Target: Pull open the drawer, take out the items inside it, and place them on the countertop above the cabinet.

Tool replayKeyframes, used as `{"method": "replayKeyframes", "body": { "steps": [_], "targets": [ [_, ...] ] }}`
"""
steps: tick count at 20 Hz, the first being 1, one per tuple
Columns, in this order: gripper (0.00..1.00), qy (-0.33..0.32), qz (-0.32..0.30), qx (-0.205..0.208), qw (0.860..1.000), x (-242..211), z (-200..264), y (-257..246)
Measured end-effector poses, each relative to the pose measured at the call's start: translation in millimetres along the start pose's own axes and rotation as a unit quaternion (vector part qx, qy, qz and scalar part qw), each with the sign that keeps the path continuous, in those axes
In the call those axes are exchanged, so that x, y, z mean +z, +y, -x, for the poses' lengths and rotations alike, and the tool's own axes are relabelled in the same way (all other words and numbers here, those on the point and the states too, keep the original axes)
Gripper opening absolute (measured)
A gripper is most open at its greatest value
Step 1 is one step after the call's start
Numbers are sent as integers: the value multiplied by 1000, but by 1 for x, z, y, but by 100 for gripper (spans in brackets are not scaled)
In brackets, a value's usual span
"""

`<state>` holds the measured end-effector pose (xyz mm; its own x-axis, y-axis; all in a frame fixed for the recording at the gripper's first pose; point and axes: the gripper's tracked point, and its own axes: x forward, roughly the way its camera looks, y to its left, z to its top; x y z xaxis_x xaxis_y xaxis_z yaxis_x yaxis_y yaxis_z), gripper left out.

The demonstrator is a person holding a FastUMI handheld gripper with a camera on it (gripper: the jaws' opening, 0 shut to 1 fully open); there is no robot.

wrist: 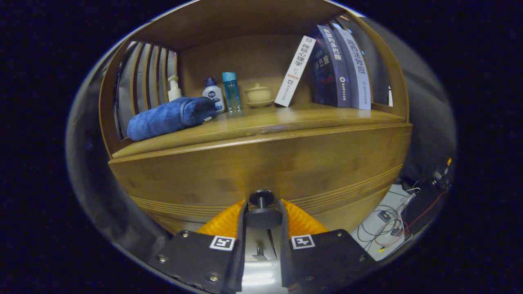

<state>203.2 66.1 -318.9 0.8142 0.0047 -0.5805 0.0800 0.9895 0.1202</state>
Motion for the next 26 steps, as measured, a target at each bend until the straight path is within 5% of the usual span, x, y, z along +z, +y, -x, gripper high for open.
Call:
{"method": "replayKeyframes", "body": {
  "steps": [9, 10, 26],
  "targets": [
    [36, 8, -9, -37, 999, -26, 74, -13],
    [25, 10, -10, -37, 999, -29, 78, -15],
    [25, 69, -17, -91, 993, -83, 169, -19]
  ]
}}
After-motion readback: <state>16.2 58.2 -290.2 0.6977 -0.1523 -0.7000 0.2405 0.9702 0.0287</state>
